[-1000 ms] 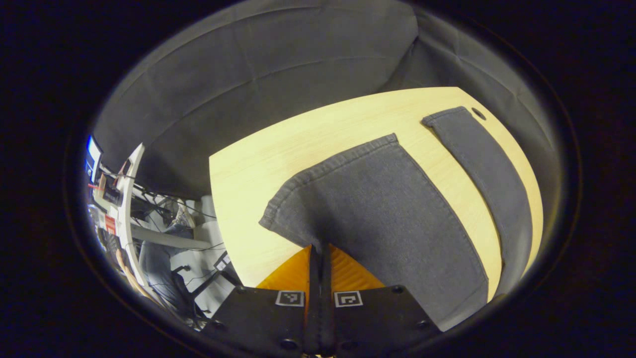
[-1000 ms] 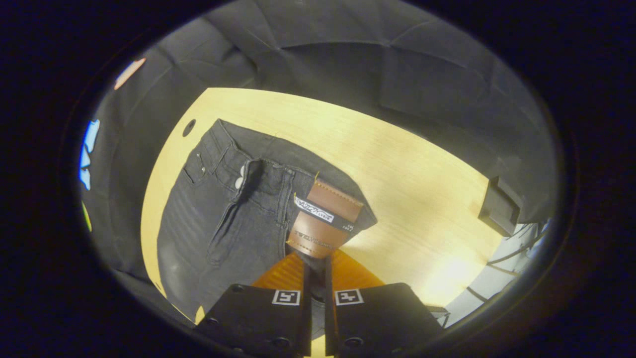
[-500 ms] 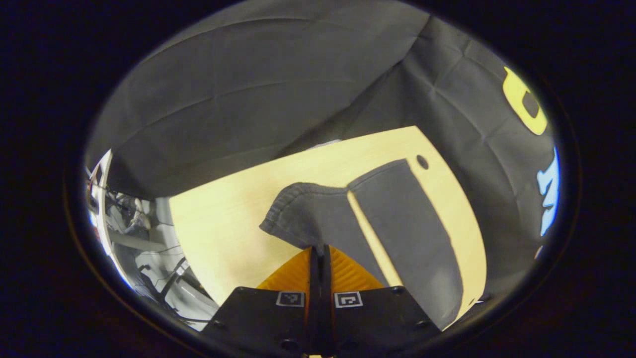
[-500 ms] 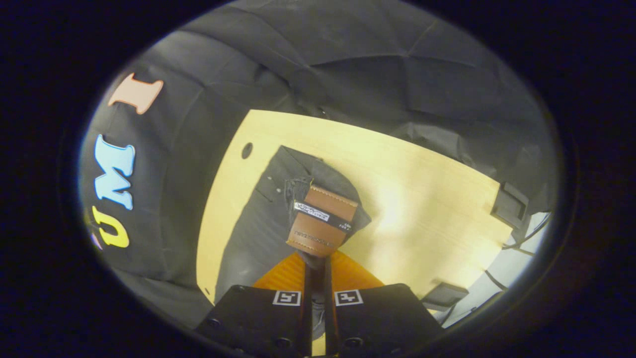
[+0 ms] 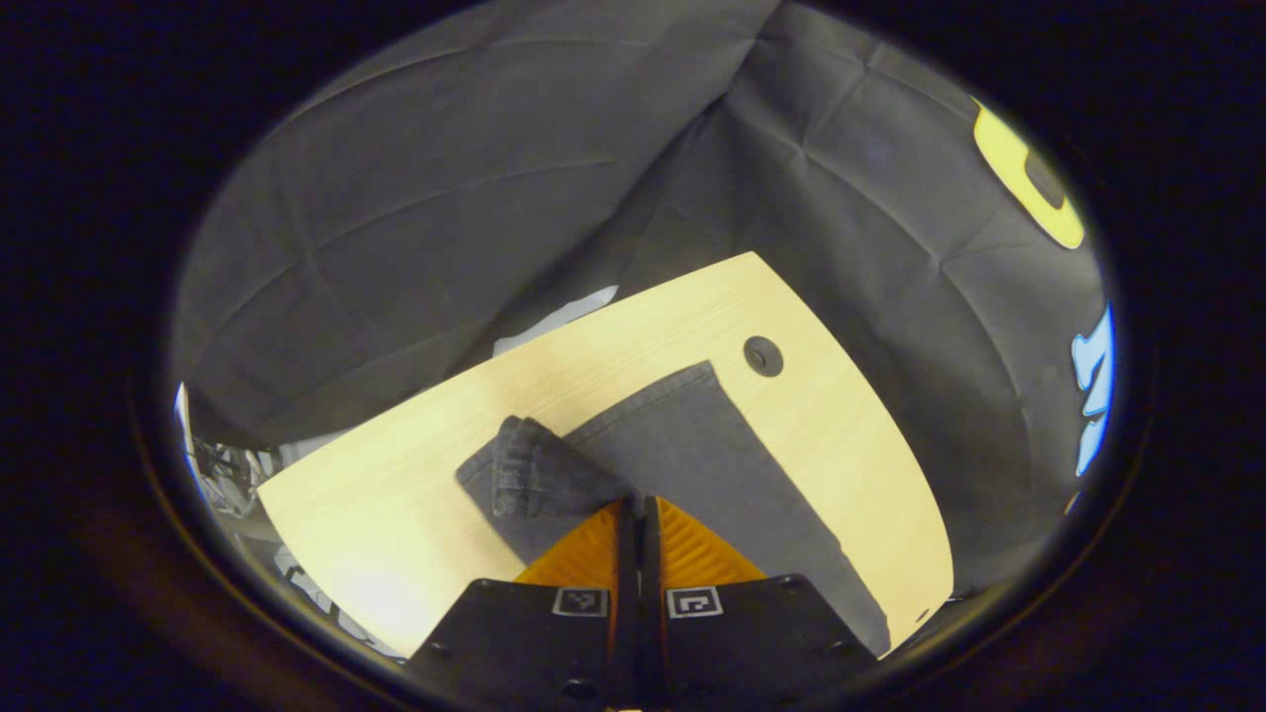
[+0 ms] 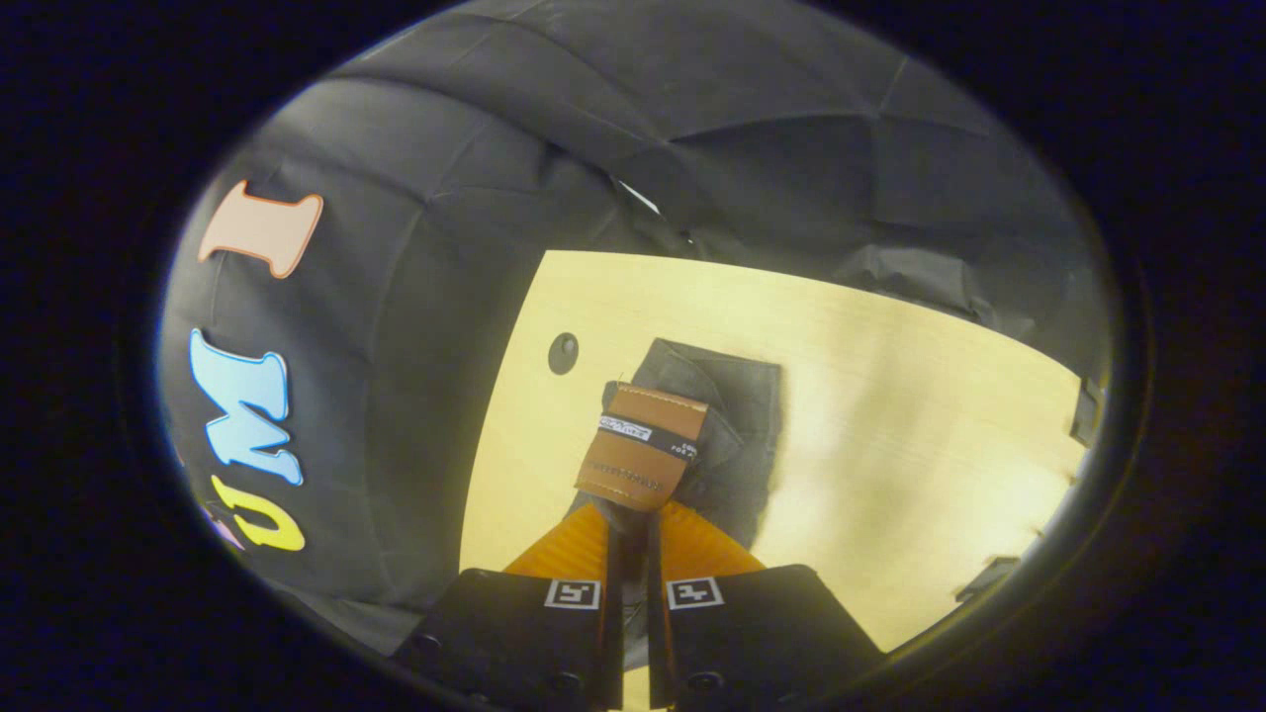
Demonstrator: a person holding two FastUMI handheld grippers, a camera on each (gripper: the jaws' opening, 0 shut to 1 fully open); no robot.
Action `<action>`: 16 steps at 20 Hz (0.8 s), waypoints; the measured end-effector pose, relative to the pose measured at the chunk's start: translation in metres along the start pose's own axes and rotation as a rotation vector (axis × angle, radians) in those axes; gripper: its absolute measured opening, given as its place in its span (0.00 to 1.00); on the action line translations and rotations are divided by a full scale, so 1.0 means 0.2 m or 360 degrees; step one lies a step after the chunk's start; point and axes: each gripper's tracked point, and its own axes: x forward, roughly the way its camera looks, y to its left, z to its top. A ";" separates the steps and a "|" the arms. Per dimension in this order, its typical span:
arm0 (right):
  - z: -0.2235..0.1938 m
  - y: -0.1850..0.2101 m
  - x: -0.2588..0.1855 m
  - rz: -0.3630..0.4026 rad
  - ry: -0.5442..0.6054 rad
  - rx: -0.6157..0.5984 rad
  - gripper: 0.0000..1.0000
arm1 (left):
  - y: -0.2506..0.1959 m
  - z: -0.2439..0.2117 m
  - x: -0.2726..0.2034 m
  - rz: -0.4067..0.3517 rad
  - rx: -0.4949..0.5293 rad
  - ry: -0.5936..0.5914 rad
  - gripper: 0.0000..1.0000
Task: Grasp the waist and the cuffs of the jeans and fold them to make the two legs overlap; first hold the waist and fold one-third of the jeans toward the cuffs, then hold the cuffs and fold the remaining one-third in the same direction to finish folding.
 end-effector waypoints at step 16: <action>0.23 -0.02 0.13 0.0001 -0.0273 0.0018 0.96 | -0.02 -0.07 0.11 0.0288 0.0425 0.0255 0.80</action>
